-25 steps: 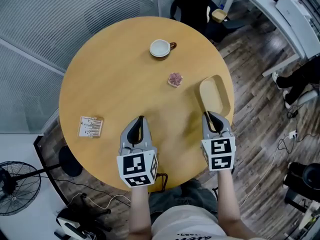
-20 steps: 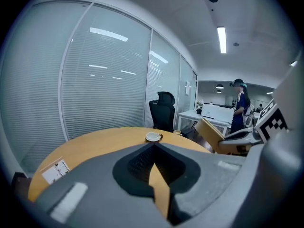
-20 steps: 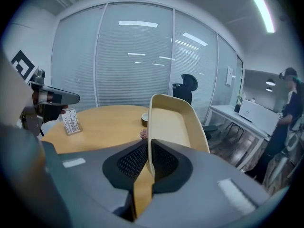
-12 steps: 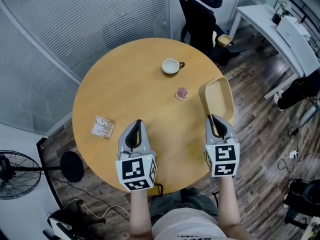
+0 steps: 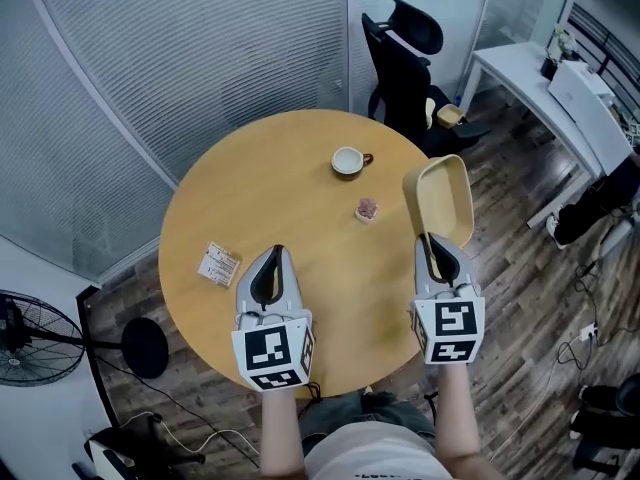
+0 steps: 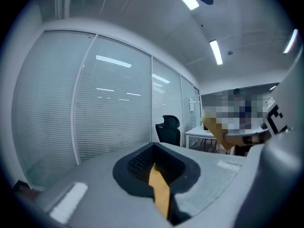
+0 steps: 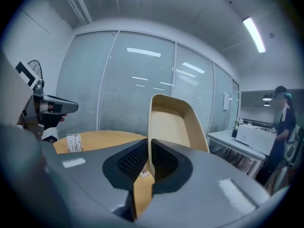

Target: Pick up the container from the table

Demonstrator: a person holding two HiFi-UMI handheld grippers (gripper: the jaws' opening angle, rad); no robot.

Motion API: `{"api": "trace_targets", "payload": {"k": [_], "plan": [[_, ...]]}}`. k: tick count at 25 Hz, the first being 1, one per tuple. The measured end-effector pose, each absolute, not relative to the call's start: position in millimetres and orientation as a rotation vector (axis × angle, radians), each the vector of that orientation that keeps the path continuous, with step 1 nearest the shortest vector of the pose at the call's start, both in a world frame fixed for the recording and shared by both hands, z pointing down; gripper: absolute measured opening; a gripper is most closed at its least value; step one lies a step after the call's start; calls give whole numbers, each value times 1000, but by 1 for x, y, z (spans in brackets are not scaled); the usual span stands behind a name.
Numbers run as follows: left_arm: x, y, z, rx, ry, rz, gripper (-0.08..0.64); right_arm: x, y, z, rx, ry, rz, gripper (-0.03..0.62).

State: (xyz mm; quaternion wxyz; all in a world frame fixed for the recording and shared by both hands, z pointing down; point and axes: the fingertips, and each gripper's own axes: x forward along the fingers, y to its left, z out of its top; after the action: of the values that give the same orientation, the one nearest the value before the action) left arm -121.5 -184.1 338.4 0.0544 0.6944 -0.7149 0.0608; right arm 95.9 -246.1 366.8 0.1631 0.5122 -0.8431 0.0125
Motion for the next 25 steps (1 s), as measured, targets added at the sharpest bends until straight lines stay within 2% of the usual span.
{"api": "trace_targets", "payload": {"k": [25], "plan": [[-134, -151, 266, 2192, -2282, 60, 0, 93, -221, 291, 1578, -2498, -135, 44]]}}
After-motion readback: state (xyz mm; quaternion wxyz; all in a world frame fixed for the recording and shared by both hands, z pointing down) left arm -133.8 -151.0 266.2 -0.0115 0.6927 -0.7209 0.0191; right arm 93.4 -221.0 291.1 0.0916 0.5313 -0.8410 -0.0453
